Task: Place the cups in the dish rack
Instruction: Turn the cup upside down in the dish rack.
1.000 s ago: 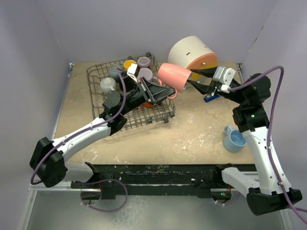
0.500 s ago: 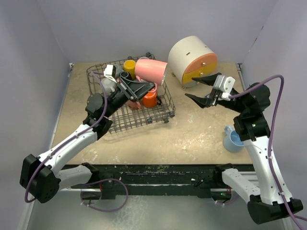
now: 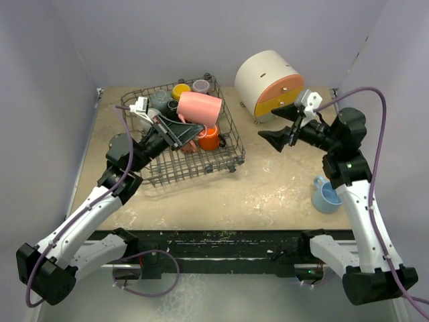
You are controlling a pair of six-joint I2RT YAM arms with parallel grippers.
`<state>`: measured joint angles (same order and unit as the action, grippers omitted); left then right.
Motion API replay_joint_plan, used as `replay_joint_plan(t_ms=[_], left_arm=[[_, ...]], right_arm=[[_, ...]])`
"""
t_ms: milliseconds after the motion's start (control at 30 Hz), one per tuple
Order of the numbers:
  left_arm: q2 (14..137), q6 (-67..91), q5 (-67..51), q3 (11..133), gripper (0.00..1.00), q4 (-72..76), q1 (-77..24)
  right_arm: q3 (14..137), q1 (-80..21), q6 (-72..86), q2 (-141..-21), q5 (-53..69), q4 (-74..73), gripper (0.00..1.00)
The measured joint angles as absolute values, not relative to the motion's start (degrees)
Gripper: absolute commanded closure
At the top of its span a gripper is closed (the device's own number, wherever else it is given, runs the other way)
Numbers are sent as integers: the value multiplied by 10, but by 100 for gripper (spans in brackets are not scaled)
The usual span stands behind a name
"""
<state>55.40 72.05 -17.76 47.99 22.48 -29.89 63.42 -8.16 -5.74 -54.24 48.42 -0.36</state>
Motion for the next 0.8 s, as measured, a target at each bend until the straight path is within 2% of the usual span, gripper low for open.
replay_joint_plan(t_ms=[400, 567, 800], left_arm=[[531, 588, -146, 525, 100, 6, -292], [531, 548, -126, 549, 100, -44, -288], [537, 521, -111, 559, 100, -84, -265]], right_arm=[[851, -12, -211, -739, 507, -309, 21], [849, 20, -246, -783, 521, -372, 21], [793, 31, -252, -769, 541, -383, 20]])
